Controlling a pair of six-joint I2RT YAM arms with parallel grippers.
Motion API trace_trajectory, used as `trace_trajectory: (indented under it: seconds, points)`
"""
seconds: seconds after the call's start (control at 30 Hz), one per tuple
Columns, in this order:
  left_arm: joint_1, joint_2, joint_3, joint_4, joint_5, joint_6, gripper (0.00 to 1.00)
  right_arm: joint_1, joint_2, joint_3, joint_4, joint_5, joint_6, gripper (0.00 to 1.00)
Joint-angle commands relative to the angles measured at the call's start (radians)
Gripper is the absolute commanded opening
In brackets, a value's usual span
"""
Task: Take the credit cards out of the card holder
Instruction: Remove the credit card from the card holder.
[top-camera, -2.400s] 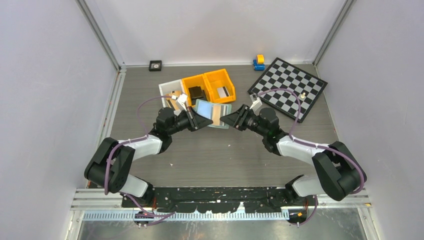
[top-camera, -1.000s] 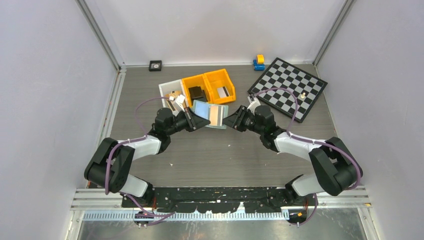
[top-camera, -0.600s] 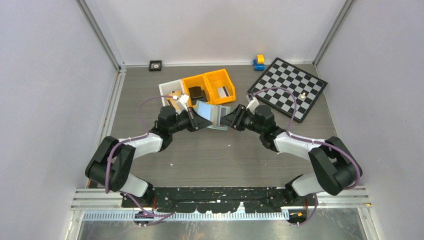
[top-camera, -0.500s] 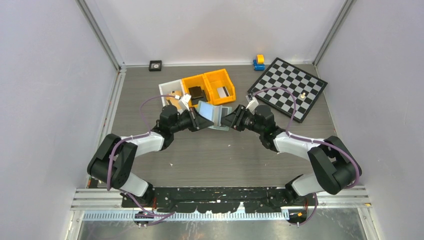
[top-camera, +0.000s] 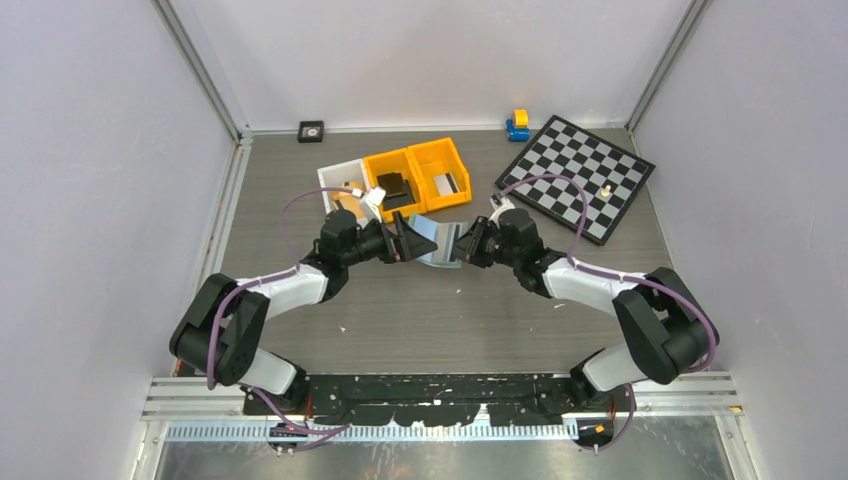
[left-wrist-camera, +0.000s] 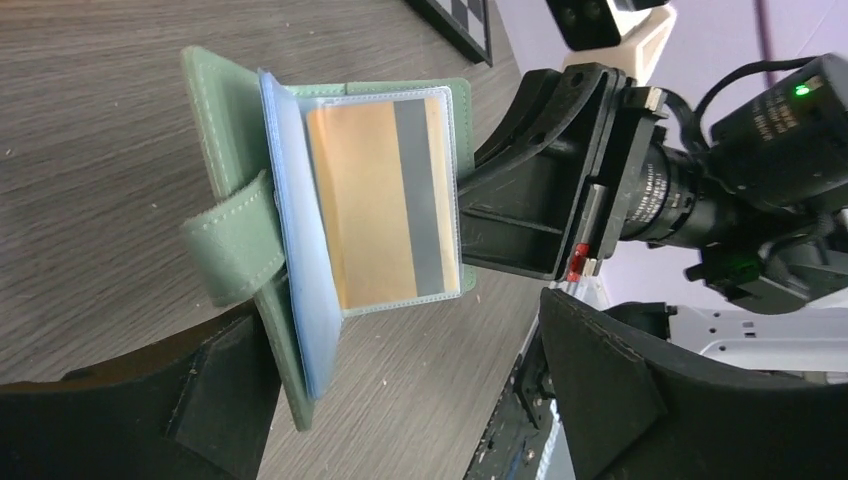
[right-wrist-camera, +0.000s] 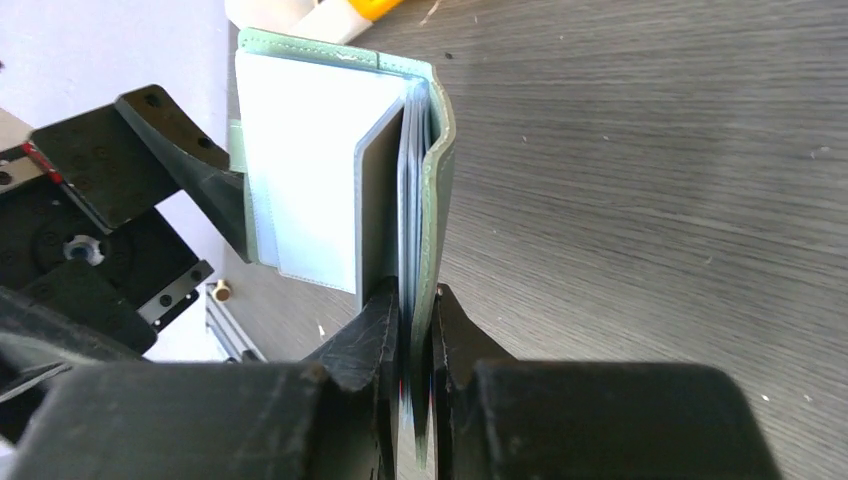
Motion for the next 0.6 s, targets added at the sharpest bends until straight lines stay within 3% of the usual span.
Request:
trace_trajectory:
  seconds: [0.0,0.13,0.23,0.43,0.57]
  points:
    - [-0.042,0.0,0.068,-0.095,-0.038,0.087,0.94,0.062,-0.024,0.105,-0.092,0.094,-0.099,0.0]
    - [-0.065,0.072,0.125,-0.175,-0.039,0.109,0.93,0.19,-0.002,0.231,-0.357,0.404,-0.215,0.01]
    - [-0.067,0.101,0.138,-0.171,-0.031,0.097,0.88,0.242,0.037,0.296,-0.481,0.544,-0.24,0.01]
    - [-0.068,0.11,0.146,-0.186,-0.03,0.104,0.94,0.25,0.081,0.327,-0.49,0.511,-0.242,0.01]
    - [-0.067,0.119,0.17,-0.284,-0.088,0.124,0.86,0.253,0.071,0.32,-0.482,0.504,-0.242,0.0]
